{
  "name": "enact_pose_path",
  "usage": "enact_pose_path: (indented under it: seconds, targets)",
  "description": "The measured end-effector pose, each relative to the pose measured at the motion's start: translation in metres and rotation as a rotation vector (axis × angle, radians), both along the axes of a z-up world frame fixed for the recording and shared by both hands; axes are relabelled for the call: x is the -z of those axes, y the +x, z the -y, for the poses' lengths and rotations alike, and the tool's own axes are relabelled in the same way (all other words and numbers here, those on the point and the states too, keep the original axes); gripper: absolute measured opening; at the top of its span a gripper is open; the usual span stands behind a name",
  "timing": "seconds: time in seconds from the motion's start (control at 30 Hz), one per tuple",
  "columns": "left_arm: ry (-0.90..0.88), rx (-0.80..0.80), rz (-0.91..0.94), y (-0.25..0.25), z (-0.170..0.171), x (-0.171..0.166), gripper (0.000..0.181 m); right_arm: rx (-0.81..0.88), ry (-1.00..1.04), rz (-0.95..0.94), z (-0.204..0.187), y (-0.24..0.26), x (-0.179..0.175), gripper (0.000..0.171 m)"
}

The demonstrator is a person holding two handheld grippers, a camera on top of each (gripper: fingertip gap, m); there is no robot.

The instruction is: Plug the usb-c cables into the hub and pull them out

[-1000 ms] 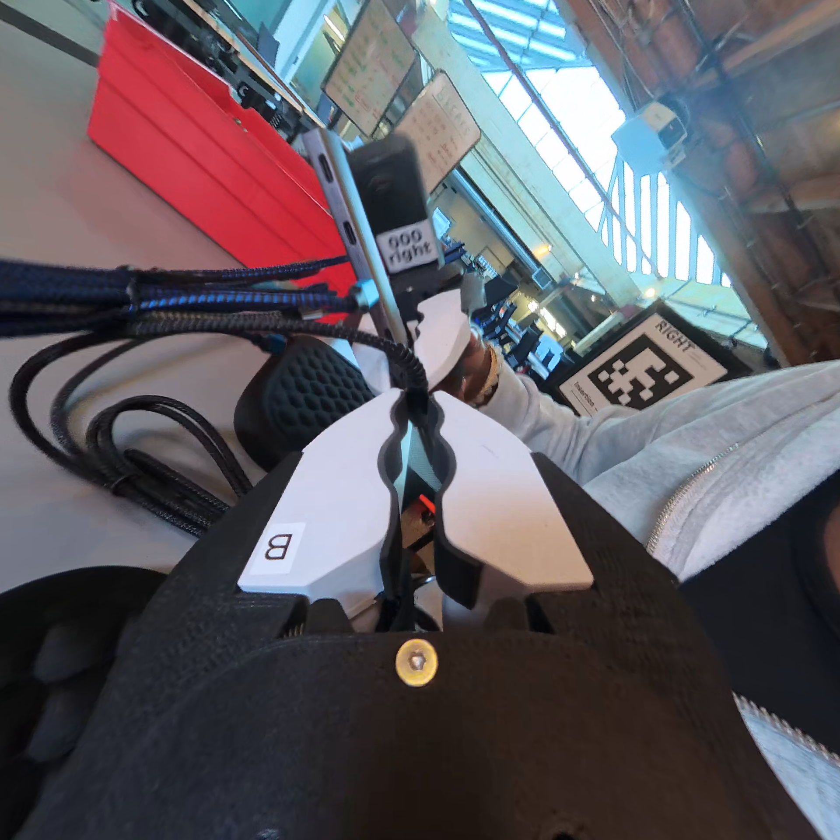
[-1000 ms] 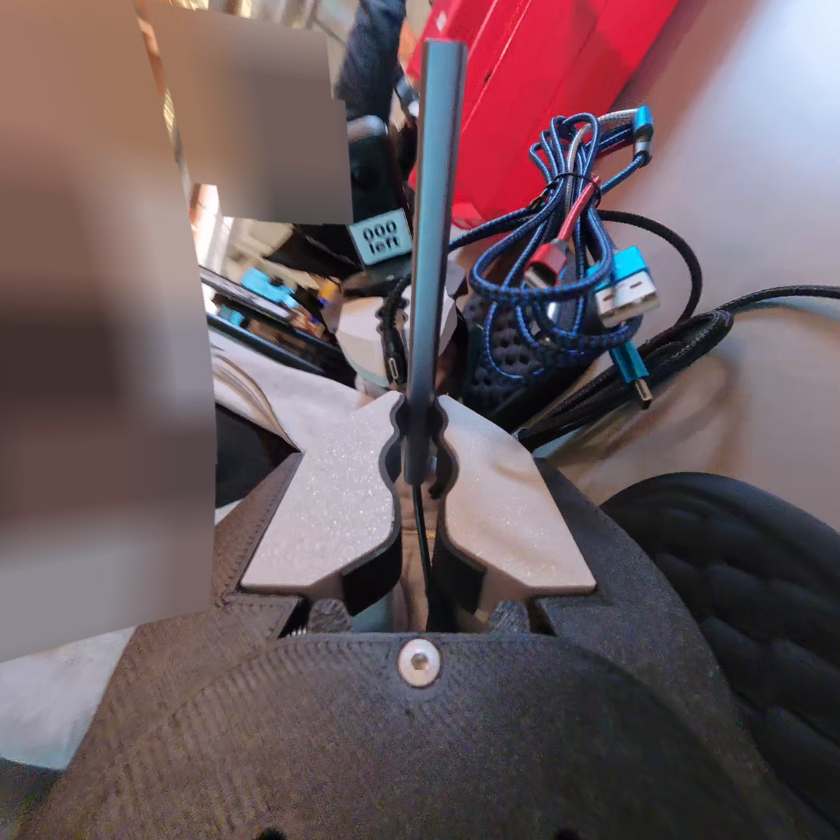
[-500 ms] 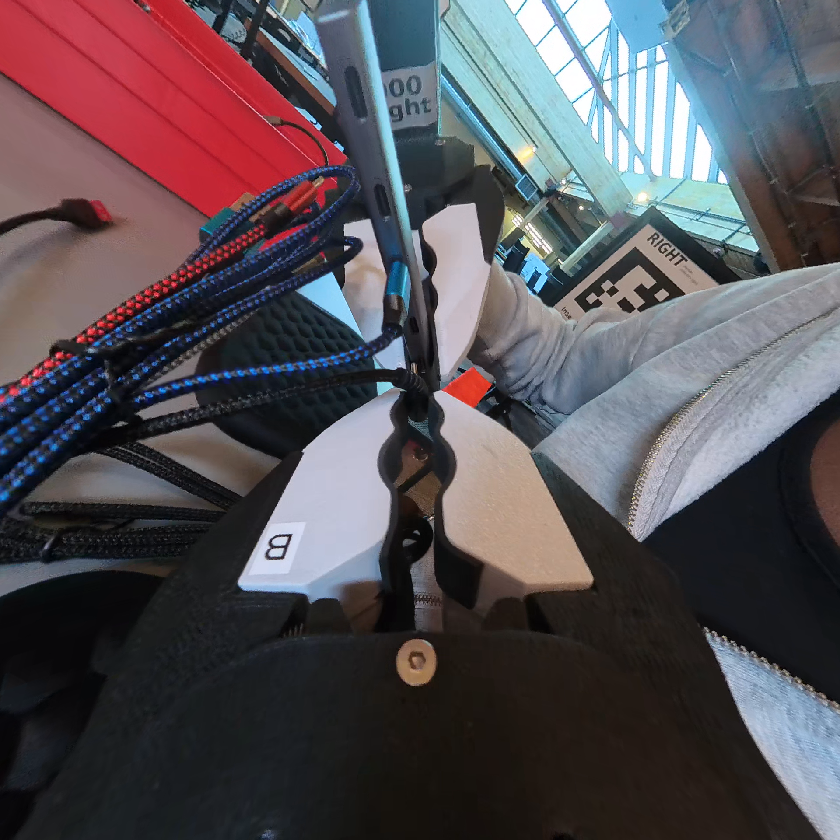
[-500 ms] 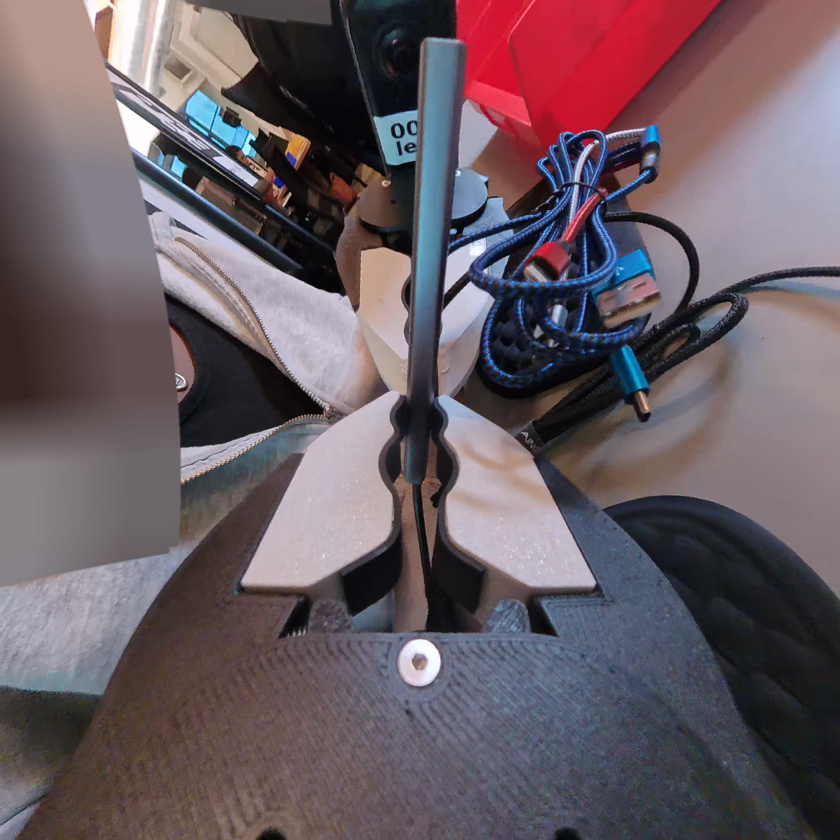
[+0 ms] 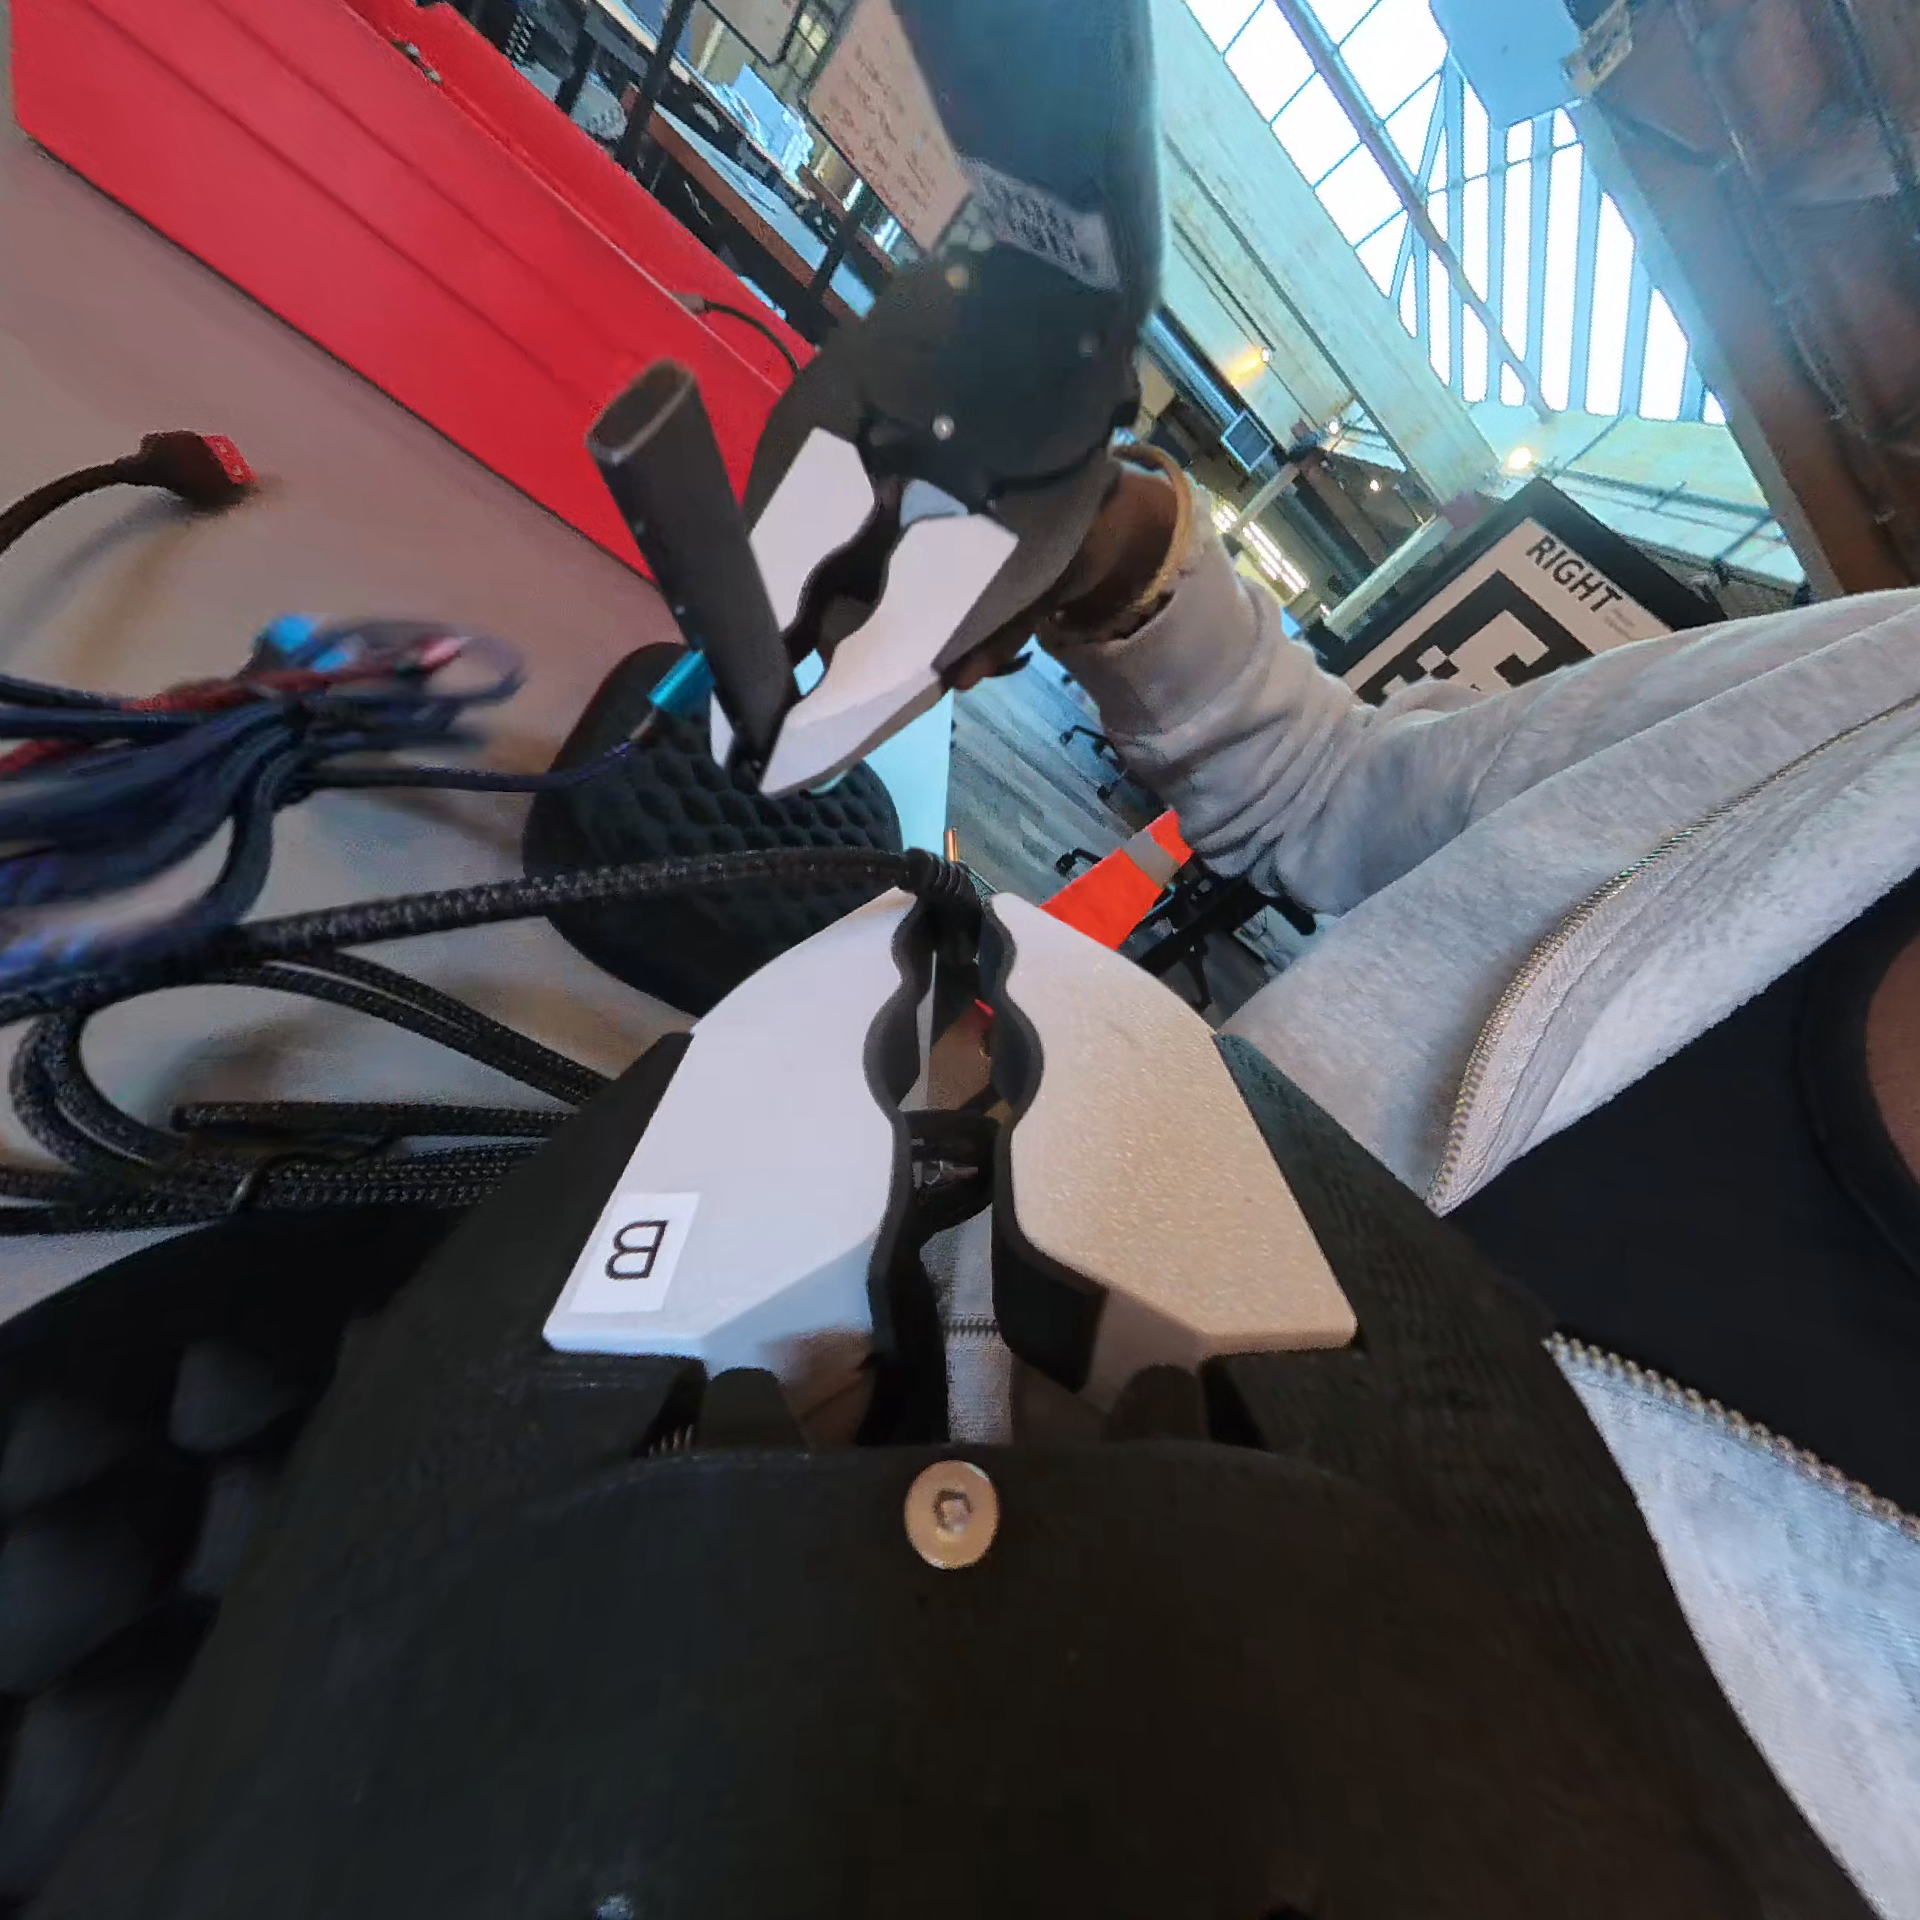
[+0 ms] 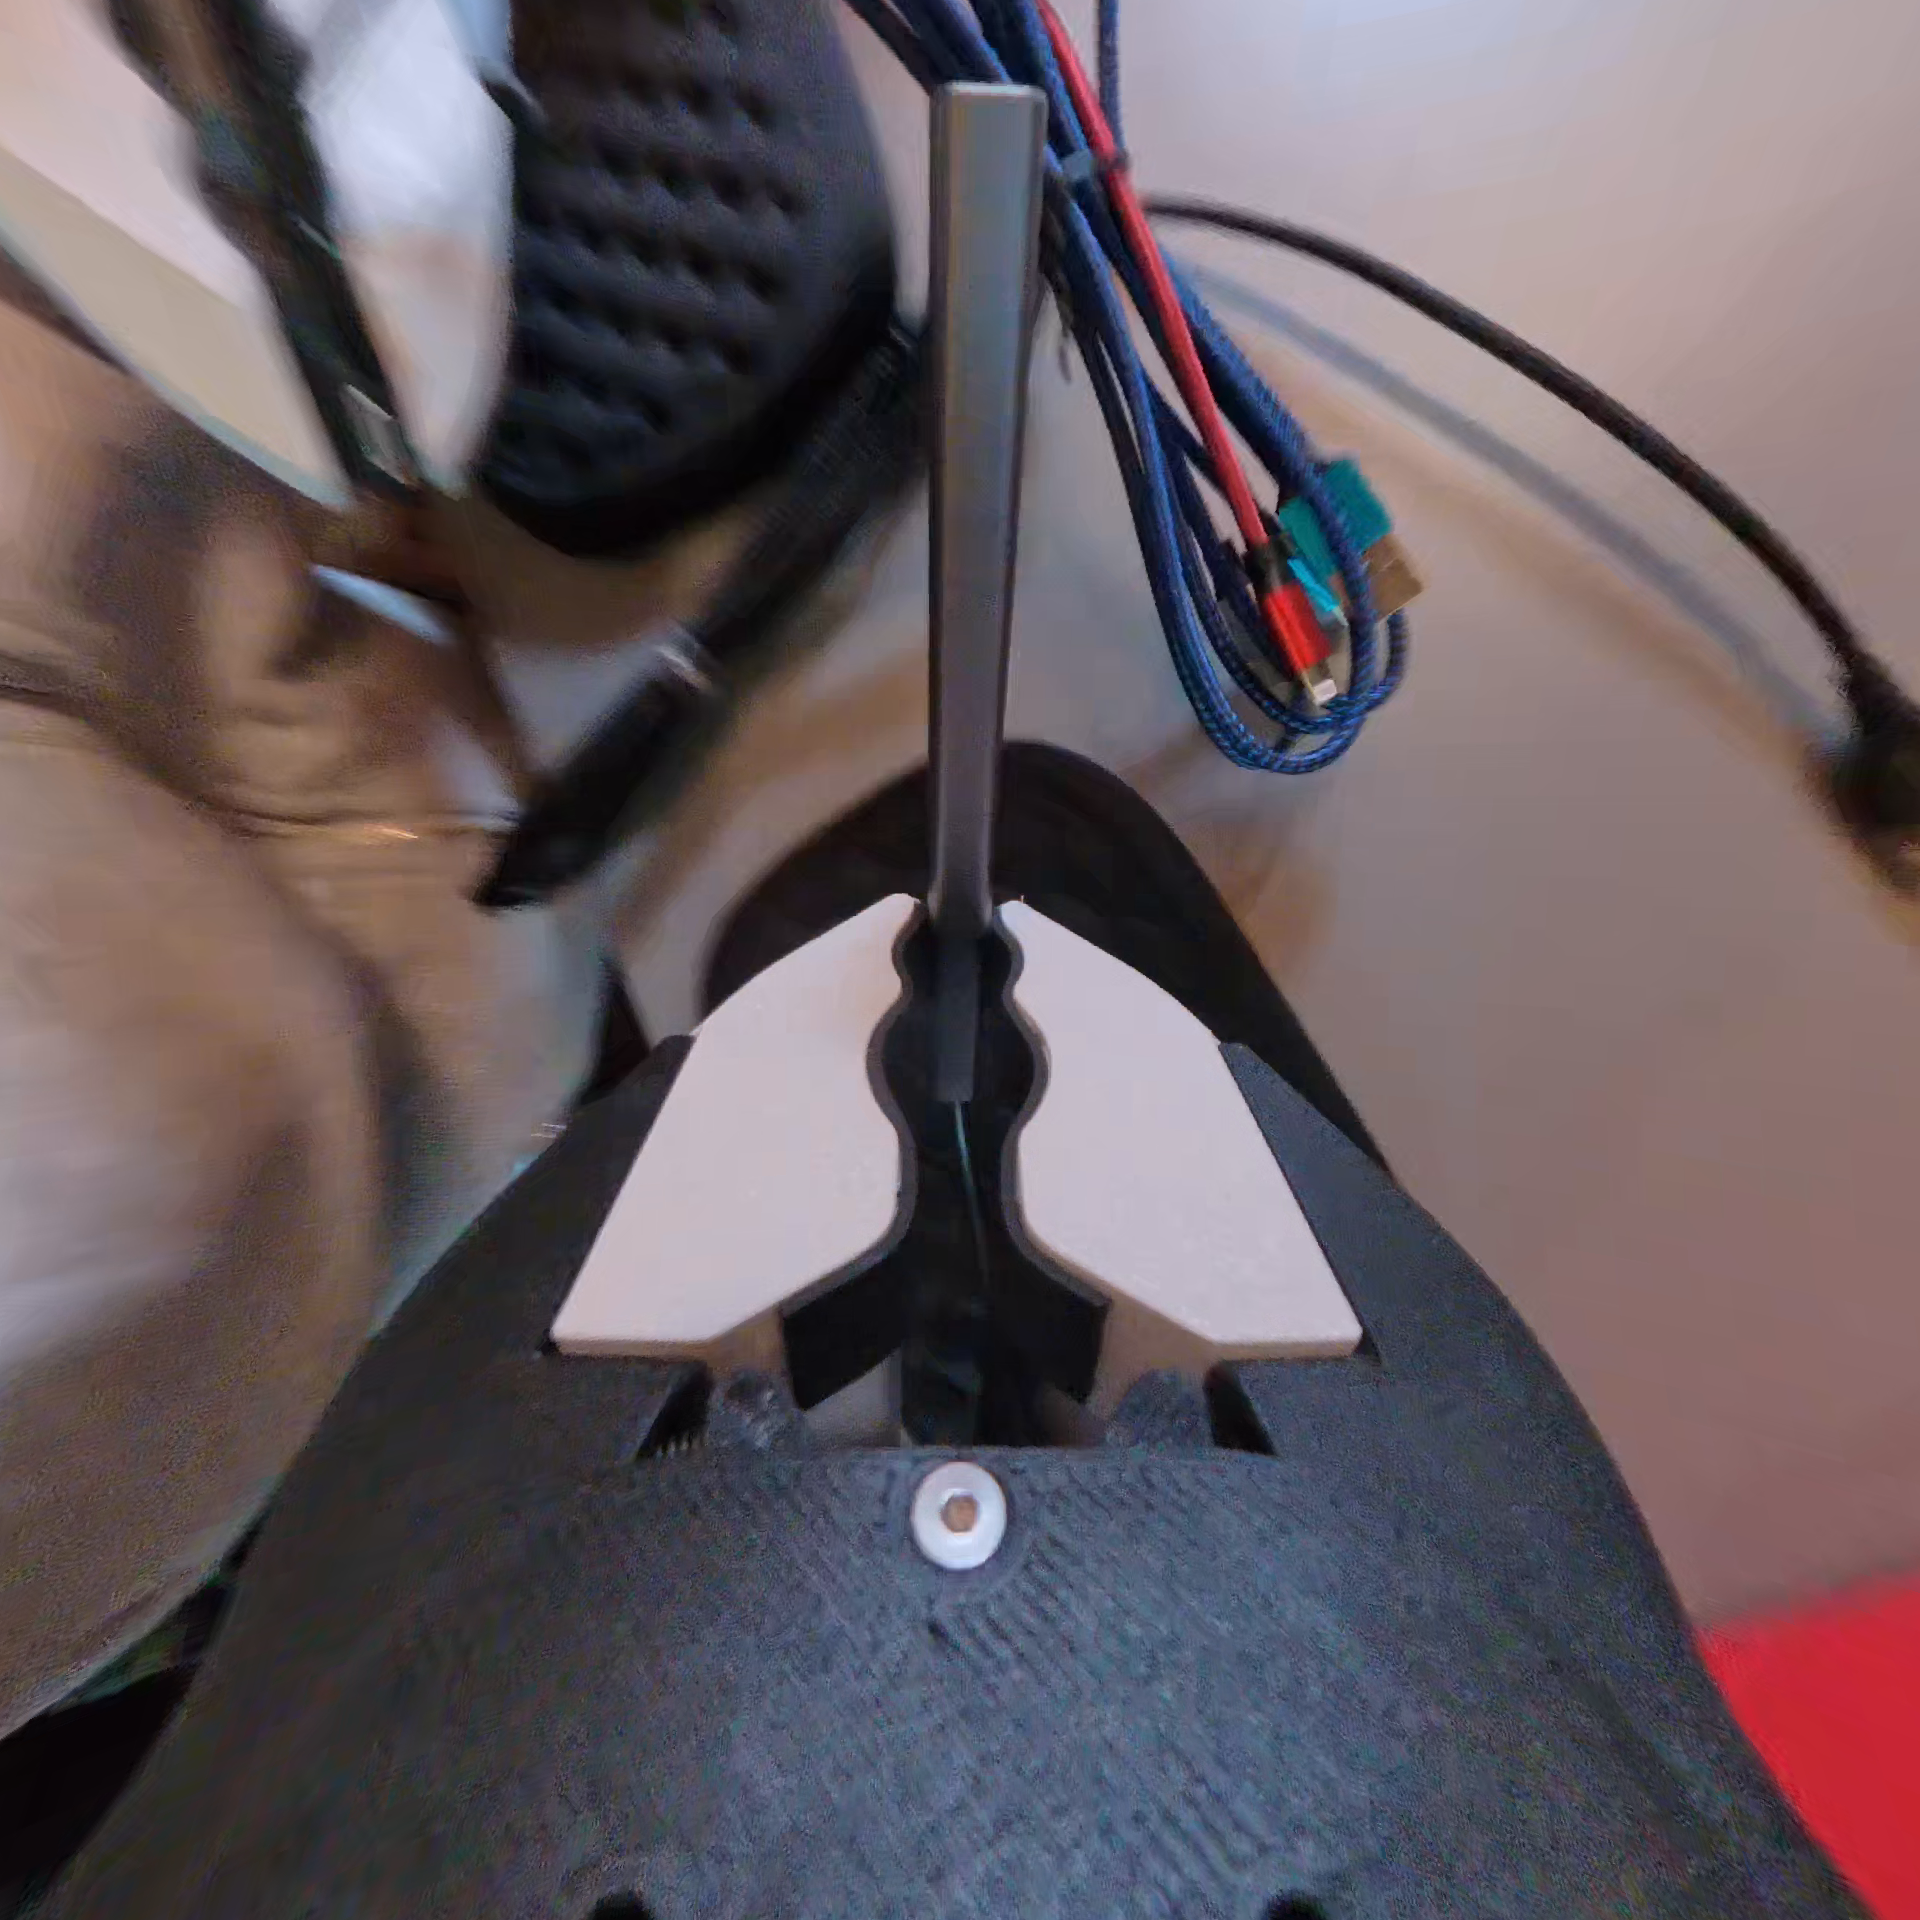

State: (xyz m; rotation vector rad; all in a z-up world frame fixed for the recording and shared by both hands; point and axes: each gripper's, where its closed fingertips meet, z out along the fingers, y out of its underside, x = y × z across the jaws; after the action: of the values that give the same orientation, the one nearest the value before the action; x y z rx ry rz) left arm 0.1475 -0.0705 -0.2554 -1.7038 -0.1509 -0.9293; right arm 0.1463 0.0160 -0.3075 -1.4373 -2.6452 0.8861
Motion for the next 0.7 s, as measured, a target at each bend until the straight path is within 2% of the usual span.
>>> enact_pose_path:
  seconds: [0.13, 0.3, 0.43, 0.7]
  targets:
    - [0.035, -0.026, 0.022, -0.005, 0.002, -0.004, 0.009, 0.031, 0.215, -0.104, -0.019, 0.000, 0.023, 0.012]
    - [0.052, -0.038, 0.026, -0.007, 0.003, -0.006, 0.008, 0.109, 0.172, -0.216, -0.027, -0.003, 0.017, 0.019]
    - [0.058, -0.042, 0.027, -0.007, 0.002, -0.006, 0.008, 0.131, 0.177, -0.191, -0.034, 0.002, 0.016, 0.022]
    - [0.070, -0.054, 0.035, -0.009, 0.003, -0.007, 0.008, 0.210, -0.107, -0.134, -0.015, -0.004, 0.007, 0.011]
